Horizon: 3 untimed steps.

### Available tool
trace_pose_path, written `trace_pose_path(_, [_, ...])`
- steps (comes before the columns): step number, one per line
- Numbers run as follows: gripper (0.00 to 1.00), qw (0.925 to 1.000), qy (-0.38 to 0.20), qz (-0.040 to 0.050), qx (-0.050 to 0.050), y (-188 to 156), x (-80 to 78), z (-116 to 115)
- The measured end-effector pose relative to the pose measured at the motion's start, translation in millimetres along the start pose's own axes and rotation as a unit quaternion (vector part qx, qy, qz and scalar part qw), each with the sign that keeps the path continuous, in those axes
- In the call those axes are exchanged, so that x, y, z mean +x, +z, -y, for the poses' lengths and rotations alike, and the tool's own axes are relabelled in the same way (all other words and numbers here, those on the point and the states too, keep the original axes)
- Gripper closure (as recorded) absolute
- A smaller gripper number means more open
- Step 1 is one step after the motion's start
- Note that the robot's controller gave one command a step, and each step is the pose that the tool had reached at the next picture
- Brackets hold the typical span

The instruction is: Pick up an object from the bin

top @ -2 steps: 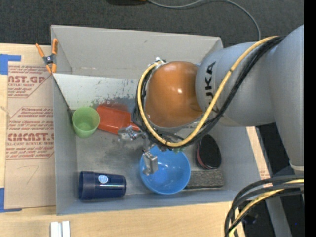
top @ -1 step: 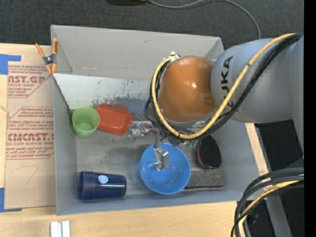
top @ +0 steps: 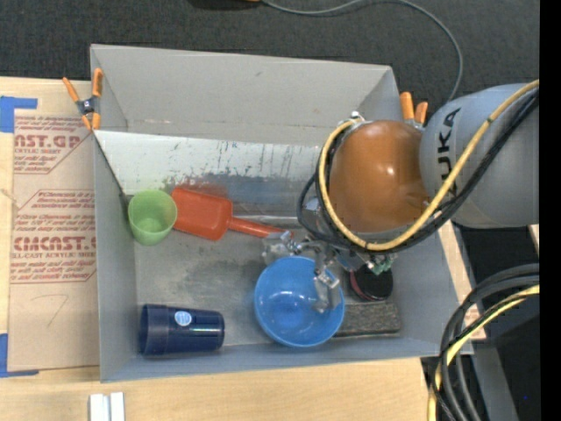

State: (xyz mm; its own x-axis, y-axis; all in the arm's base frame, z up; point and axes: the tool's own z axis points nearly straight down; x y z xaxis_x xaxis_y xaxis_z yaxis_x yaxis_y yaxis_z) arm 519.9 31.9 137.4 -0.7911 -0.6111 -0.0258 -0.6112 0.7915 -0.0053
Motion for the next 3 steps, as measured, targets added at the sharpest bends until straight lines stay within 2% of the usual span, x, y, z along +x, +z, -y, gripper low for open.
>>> trace_pose_path(1, [0.00, 0.9933, 0.115, 0.0028, 0.001, 2, 31.3, 4])
trace_pose_path(2, [0.00, 0.9938, -0.111, 0.0018, 0.002, 22, 25.4, 10])
trace_pose_path(3, [0.00, 0.9956, -0.094, 0.0026, 0.001, 47, 47.3, 29])
